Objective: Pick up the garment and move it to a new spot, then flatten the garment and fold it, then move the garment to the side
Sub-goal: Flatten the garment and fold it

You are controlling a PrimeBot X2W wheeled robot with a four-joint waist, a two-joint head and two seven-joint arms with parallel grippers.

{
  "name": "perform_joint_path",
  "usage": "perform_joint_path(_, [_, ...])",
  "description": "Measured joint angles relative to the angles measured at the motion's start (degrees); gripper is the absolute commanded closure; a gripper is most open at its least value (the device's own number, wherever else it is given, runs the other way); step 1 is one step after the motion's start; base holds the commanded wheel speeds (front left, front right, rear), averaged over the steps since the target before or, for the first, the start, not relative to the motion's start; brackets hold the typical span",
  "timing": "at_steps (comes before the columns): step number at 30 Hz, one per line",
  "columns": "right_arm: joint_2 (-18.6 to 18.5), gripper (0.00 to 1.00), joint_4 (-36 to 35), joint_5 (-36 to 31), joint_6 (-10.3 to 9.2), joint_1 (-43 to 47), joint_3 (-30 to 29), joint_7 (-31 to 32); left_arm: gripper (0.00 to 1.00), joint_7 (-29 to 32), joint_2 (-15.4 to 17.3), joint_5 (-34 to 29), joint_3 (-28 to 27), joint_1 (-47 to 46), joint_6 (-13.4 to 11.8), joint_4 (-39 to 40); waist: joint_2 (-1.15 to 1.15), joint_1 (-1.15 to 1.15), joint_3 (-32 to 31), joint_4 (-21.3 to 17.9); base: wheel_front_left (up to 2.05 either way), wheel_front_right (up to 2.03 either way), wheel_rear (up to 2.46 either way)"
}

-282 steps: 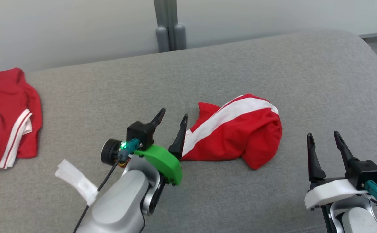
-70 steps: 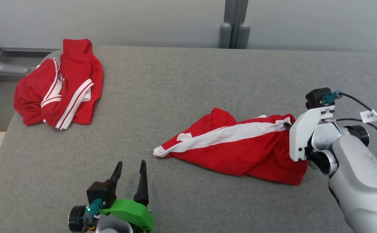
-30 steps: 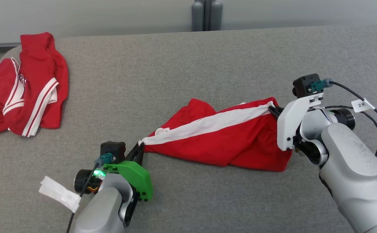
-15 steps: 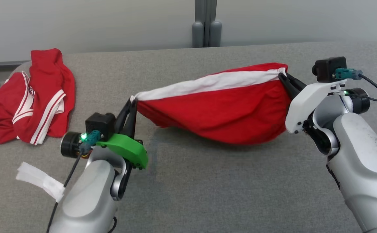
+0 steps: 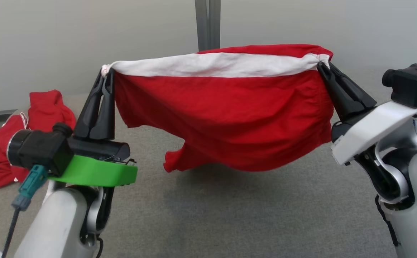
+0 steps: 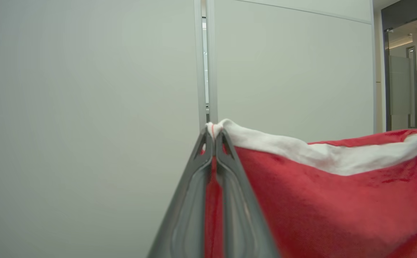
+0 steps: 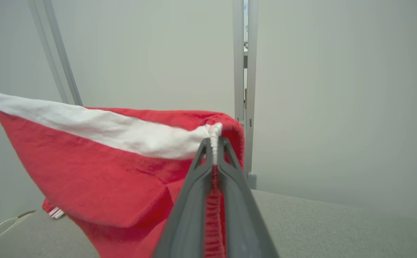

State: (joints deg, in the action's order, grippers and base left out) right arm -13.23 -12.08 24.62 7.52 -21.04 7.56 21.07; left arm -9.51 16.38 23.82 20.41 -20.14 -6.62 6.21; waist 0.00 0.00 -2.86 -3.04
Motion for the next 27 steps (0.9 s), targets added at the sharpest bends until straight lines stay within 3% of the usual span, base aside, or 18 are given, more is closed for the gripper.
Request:
perform_joint_path(6, [0.91, 1.00, -11.01, -0.96, -0.01, 4.36, -1.25, 4.87, 1.00, 6.10, 3.88, -0.45, -0.97, 1.44, -1.63, 10.44, 0.00, 0.00, 0.34, -1.60, 0.00, 0.00, 0.00])
perform_joint_path(11, [2.00, 1.00, -11.00, -1.09, -0.01, 5.28, -0.62, 6.83, 1.00, 10.16, 5.43, -0.03, -0.76, -0.98, -0.48, 10.49, 0.00, 0.00, 2.54, -1.87, 0.00, 0.00, 0.00])
perform_joint_path(16, [3.52, 1.00, -2.09, -0.65, -0.03, -3.30, 1.69, 5.20, 1.00, 12.79, 7.92, -0.07, 0.13, -9.77, 4.17, 3.34, 0.00, 0.00, 7.38, -1.94, 0.00, 0.00, 0.00])
perform_joint_path(19, [4.16, 1.00, 5.52, -2.22, -0.03, -12.36, 2.60, 0.85, 1.00, 11.99, 7.77, -0.16, -0.05, -17.95, 6.73, -3.38, 0.00, 0.00, 10.63, -1.95, 0.00, 0.00, 0.00])
perform_joint_path(27, [8.16, 1.00, 28.88, -10.38, -0.03, -35.10, 2.57, -16.06, 1.00, 0.18, 3.53, -4.83, 0.00, -41.05, 8.94, -23.62, 0.00, 0.00, 18.42, -1.82, 0.00, 0.00, 0.00])
